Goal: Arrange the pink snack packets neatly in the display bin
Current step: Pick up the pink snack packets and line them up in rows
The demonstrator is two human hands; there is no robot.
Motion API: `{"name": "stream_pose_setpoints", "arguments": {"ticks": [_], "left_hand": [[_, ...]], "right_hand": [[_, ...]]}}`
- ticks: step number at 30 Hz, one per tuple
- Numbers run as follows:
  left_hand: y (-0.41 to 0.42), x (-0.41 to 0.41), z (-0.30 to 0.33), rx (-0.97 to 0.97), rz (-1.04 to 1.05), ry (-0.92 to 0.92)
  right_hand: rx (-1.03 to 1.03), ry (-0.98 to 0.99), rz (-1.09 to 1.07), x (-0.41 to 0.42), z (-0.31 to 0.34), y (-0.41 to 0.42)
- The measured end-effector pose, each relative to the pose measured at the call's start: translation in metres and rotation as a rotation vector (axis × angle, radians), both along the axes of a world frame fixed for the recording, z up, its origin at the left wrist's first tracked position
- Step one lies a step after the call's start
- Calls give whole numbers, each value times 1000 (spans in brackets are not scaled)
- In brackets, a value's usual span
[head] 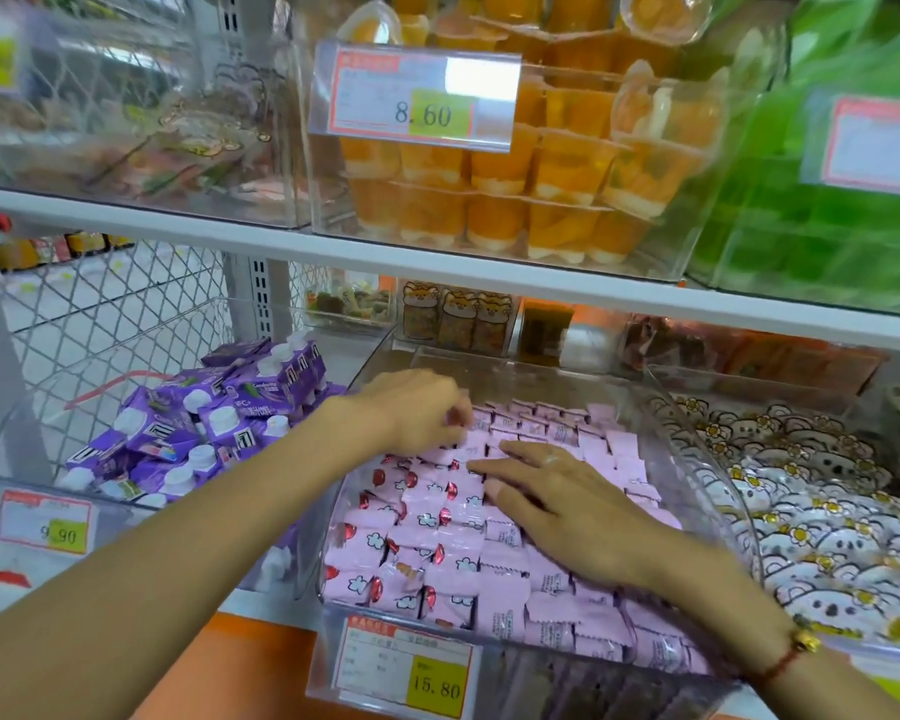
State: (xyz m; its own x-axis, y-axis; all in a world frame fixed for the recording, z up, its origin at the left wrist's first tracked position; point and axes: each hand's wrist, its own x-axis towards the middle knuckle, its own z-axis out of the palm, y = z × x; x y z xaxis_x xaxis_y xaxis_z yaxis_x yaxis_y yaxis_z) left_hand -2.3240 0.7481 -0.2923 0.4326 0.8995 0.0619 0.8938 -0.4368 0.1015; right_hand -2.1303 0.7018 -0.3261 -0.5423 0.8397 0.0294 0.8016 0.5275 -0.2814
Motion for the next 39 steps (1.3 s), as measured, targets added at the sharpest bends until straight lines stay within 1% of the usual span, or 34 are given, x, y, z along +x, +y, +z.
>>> {"name": "stream_pose_setpoints", "arguments": {"ticks": [3,5,7,11,13,16,18,21,24,25,26,29,30,31,33,35,37,39], "left_hand": [[8,-1,-8,11,-12,-24],[11,-3,-11,20,-6,-70],[13,-2,-11,-28,-2,-114],[15,1,-6,-149,1,-236],[13,3,-5,-139,14,-246],[8,5,-8,-49,48,-315],[2,6,-5,26,70,-429],[-10,5,10,141,120,-687],[-25,3,15,178,176,-824],[-31,2,13,181,206,-905],[-38,1,11,176,237,-1023],[-50,-4,8,80,299,-1446],[-53,-6,9,44,319,-1543],[-56,-7,9,5,338,-1629],[-59,-6,10,-106,361,-1793],[-61,0,10,-238,373,-1897],[-65,5,13,-349,373,-1954],[-66,6,15,-376,364,-1924]], "right_hand": [[46,35,-15,-1,3,-1],[55,11,-25,-3,2,-1],[56,-29,-28,-5,2,1],[37,-49,-38,-7,5,4],[26,-64,-41,-8,7,4],[5,-83,-35,-7,8,4],[3,-98,-28,-7,9,4],[-1,-96,-26,-6,9,4],[27,-69,-13,-5,8,4],[42,-27,-12,-5,8,3],[56,55,-14,-5,8,1],[61,421,-129,-6,10,0],[104,523,-176,-6,12,0],[165,601,-207,-6,15,-1],[224,682,-185,-9,20,-6],[248,690,-99,-16,26,-12],[332,726,-5,-20,29,-16],[358,811,22,-20,35,-18]]}}
